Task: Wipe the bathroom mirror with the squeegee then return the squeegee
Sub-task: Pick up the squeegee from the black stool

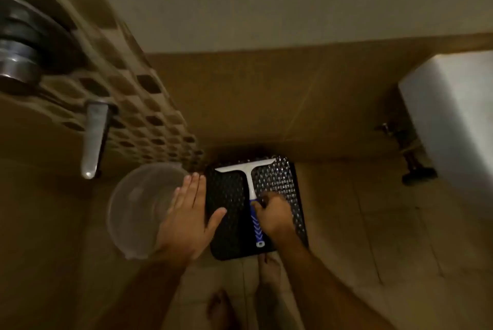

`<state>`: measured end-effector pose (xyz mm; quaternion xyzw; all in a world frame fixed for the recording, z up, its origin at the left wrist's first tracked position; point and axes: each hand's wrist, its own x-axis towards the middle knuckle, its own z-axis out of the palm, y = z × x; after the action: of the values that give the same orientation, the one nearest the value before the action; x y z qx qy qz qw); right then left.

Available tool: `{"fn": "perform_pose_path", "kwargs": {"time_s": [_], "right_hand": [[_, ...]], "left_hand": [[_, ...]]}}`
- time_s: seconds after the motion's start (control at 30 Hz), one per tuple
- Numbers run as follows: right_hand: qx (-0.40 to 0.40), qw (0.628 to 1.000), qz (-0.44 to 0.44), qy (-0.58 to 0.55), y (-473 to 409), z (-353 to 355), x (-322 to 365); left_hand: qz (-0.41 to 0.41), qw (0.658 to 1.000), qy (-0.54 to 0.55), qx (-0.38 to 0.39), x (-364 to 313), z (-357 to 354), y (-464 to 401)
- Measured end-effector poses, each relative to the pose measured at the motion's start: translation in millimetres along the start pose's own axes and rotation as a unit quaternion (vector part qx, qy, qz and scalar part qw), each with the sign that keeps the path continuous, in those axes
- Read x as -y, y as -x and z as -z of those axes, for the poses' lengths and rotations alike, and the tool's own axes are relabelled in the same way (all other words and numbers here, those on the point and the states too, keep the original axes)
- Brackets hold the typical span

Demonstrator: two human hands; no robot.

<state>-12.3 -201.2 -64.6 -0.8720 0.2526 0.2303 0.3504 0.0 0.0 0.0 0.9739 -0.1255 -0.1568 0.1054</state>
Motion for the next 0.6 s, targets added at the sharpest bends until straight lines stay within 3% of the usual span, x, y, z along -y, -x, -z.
{"fn": "perform_pose_path", "kwargs": {"time_s": [0.27, 0.6], "right_hand": [[0.023, 0.996, -0.080, -0.024, -26, -50, -17], [0.001, 0.984, -0.075, -0.162, -20, -60, -13]], "left_hand": [[0.004, 1.000, 0.014, -0.024, 6, -51, -11], [-0.010, 0.999, -0.013, -0.030, 5, -45, -8]]}}
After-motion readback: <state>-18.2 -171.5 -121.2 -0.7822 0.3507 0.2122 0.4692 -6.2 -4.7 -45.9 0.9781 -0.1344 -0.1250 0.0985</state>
